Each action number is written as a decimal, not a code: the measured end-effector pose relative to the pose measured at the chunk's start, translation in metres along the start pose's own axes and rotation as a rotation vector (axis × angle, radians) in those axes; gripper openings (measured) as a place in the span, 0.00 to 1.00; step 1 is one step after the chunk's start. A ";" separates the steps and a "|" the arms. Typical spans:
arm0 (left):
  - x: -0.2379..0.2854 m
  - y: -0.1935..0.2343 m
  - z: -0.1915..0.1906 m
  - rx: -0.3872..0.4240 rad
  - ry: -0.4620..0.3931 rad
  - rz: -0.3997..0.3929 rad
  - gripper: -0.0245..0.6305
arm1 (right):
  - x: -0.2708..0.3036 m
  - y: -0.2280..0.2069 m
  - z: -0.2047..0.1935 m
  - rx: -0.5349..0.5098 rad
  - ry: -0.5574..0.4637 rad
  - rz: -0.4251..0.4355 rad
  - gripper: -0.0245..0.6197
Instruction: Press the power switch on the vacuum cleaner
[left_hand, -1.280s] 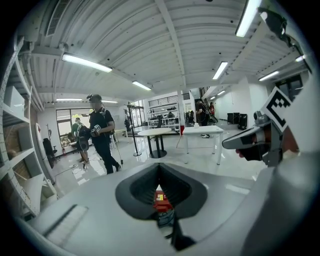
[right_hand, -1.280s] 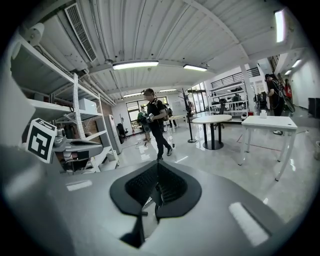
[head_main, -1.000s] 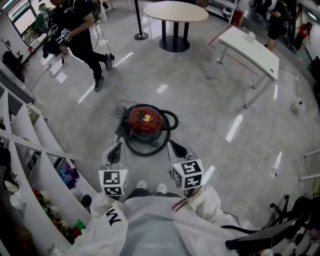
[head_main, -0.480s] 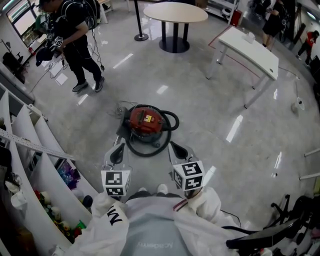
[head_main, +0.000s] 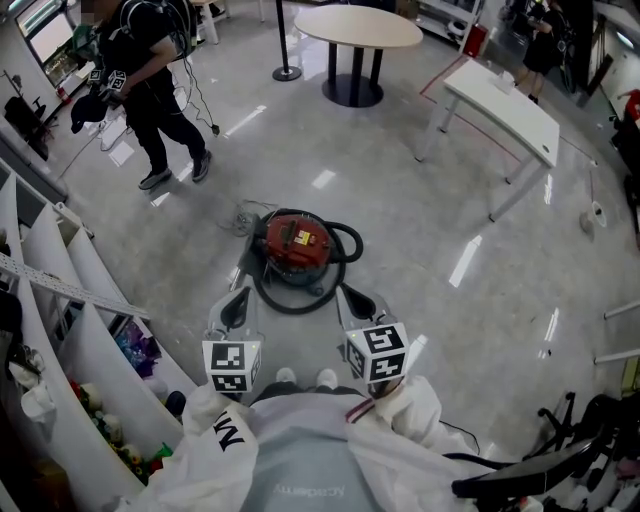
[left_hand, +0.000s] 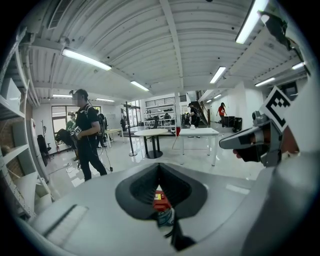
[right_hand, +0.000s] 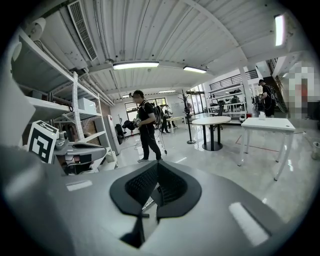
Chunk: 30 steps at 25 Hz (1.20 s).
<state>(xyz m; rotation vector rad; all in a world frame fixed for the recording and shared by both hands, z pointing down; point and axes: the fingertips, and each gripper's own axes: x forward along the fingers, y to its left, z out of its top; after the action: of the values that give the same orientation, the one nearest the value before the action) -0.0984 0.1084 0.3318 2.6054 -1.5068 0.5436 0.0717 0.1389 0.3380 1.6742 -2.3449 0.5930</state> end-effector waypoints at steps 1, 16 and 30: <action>-0.001 0.004 -0.001 -0.006 -0.002 0.001 0.04 | 0.002 0.003 0.001 -0.004 0.003 0.001 0.04; 0.002 0.036 -0.008 -0.054 -0.006 0.020 0.04 | 0.025 0.019 0.011 -0.040 0.024 -0.015 0.04; 0.008 0.029 -0.005 -0.046 -0.004 0.001 0.04 | 0.029 0.014 0.008 -0.029 0.024 -0.022 0.04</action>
<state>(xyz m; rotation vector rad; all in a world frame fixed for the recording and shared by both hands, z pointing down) -0.1209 0.0880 0.3359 2.5736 -1.5030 0.4982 0.0496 0.1148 0.3391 1.6693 -2.3042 0.5695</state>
